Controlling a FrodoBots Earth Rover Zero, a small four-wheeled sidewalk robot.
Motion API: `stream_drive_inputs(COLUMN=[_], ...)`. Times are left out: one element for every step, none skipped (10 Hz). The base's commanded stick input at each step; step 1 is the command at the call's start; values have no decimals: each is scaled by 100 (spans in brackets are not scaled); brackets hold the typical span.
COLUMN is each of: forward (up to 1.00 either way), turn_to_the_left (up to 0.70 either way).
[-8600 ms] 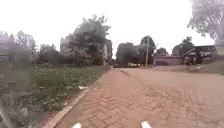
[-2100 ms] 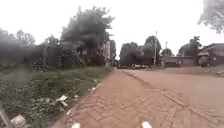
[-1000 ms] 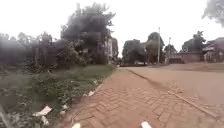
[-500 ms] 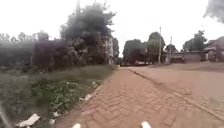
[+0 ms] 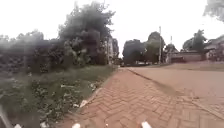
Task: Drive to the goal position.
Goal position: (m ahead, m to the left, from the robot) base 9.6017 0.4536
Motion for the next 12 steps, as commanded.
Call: stream_drive_inputs(forward=[50, 50, 50, 50, 50, 50, 50, 50, 50, 50, 50, 50], turn_to_the_left=[-50, -50, -3, 12, 12, 3, 2, 0, 9, -22, -50, -50])
